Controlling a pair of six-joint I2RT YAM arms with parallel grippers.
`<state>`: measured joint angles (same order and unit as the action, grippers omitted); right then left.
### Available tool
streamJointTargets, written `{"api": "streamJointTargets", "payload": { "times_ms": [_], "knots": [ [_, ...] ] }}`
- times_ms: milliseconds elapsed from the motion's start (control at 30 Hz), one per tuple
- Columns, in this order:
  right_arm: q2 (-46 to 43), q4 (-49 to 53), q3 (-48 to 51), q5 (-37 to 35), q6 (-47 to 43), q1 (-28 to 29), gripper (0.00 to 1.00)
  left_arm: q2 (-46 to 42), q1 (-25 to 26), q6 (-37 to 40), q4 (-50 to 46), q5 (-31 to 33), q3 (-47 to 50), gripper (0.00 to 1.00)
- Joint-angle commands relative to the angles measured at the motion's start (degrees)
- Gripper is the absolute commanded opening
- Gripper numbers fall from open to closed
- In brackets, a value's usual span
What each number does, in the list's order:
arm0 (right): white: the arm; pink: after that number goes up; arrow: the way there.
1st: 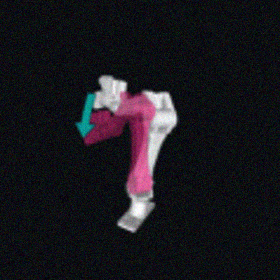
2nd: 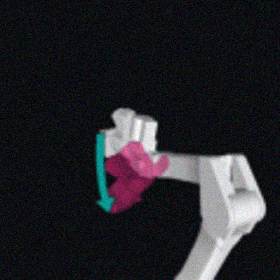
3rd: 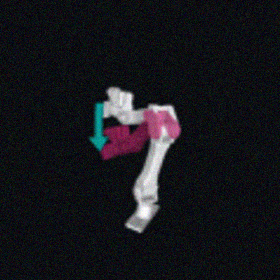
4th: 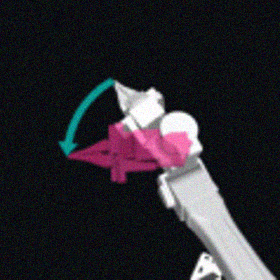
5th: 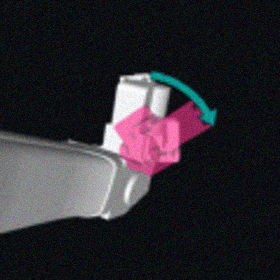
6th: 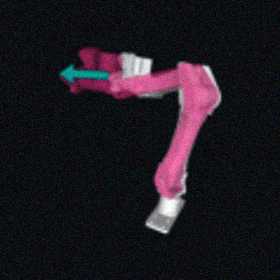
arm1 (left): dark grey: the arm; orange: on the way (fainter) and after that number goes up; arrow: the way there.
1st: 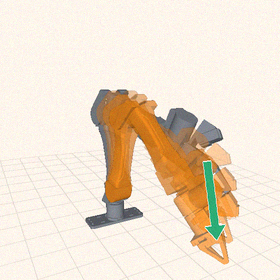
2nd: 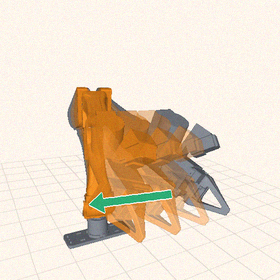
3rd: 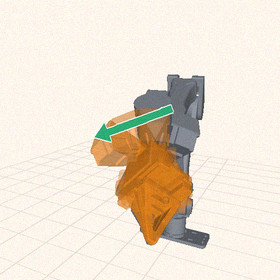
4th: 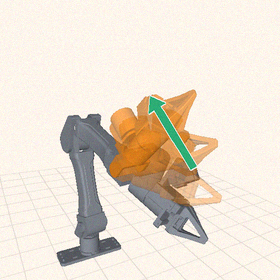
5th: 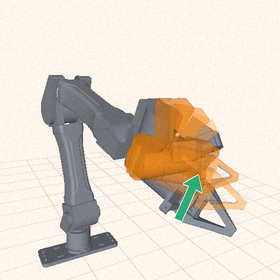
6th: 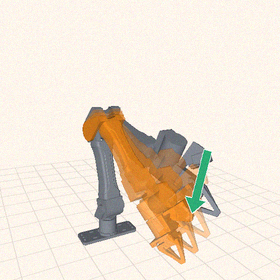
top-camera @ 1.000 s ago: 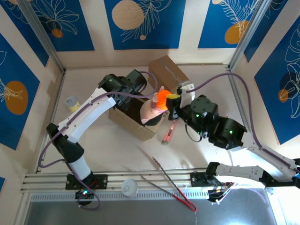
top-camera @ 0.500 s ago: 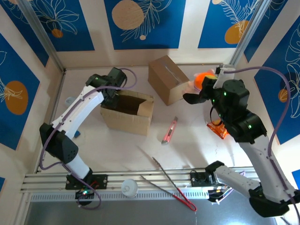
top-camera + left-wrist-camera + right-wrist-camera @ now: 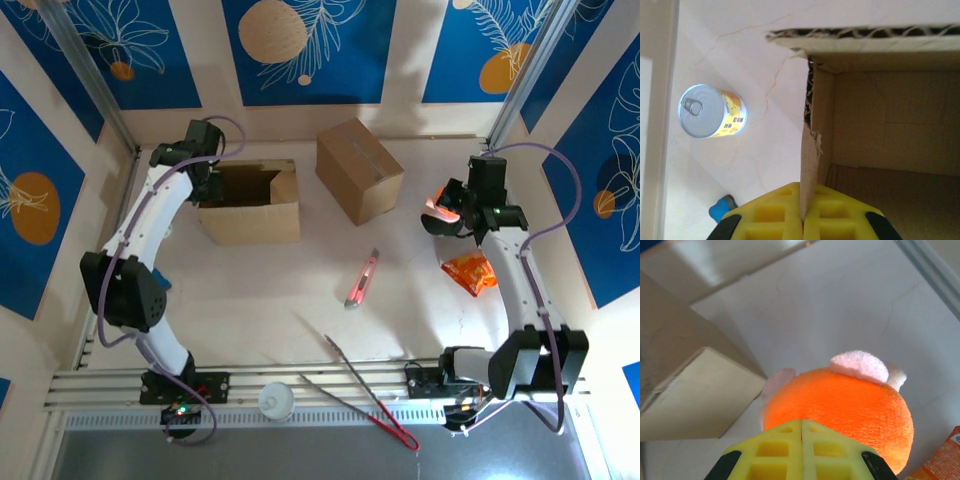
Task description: Unpack the express box
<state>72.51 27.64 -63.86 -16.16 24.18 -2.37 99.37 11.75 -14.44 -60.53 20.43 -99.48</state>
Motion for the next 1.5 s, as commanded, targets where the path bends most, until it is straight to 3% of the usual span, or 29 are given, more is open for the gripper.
{"api": "streamJointTargets", "payload": {
  "times_ms": [0,367,433,633,733,867,967,1033,1067,1133,1267,1467],
  "knots": [
    [3.46,-3.26,0.97,2.5,2.82,-2.26,0.0,3.44,-2.72,-3.44,0.79,-0.84,-3.63,0.0],
    [15.17,-4.82,-0.78,2.53,3.68,-4.29,0.0,8.16,-5.77,-7.37,1.47,-3.3,-6.45,0.0],
    [17.68,-4.96,-1.9,1.93,3.59,-4.78,0.0,8.13,-5.93,-7.17,1.72,-3.37,-6.25,0.26],
    [25.0,-4.39,-7.98,0.68,4.03,-7.06,0.01,6.67,-6.21,-5.5,2.82,-3.79,-9.63,0.69],
    [27.51,-3.64,-10.78,0.68,3.37,-7.3,0.09,6.15,-6.21,-3.94,1.9,-3.28,-14.76,0.85],
    [28.08,-3.01,-12.44,-0.68,2.8,-7.38,0.21,5.92,-6.34,-1.37,0.04,-2.37,-22.14,0.94],
    [27.29,-2.19,-12.7,-1.58,2.8,-7.55,0.36,5.83,-6.3,0.1,-1.41,-2.01,-26.24,1.0],
    [25.67,-1.83,-12.36,-1.37,2.71,-7.5,0.57,5.22,-6.3,0.13,-2.34,-2.35,-27.17,1.0],
    [24.76,-1.72,-12.04,-0.85,2.64,-7.47,0.62,4.59,-6.28,-0.24,-2.47,-2.78,-27.01,1.0],
    [22.1,-1.72,-11.48,0.7,2.07,-6.96,0.89,2.1,-5.91,-1.13,-2.49,-4.95,-25.38,0.99],
    [17.67,-0.39,-12.92,4.87,-0.91,-4.5,0.93,-4.0,-2.06,-2.28,-2.68,-9.4,-21.15,0.95],
    [20.88,6.84,-24.55,23.29,-5.56,-0.8,0.99,-6.98,12.9,-6.17,-4.15,-14.07,-16.95,0.94]
  ]
}}
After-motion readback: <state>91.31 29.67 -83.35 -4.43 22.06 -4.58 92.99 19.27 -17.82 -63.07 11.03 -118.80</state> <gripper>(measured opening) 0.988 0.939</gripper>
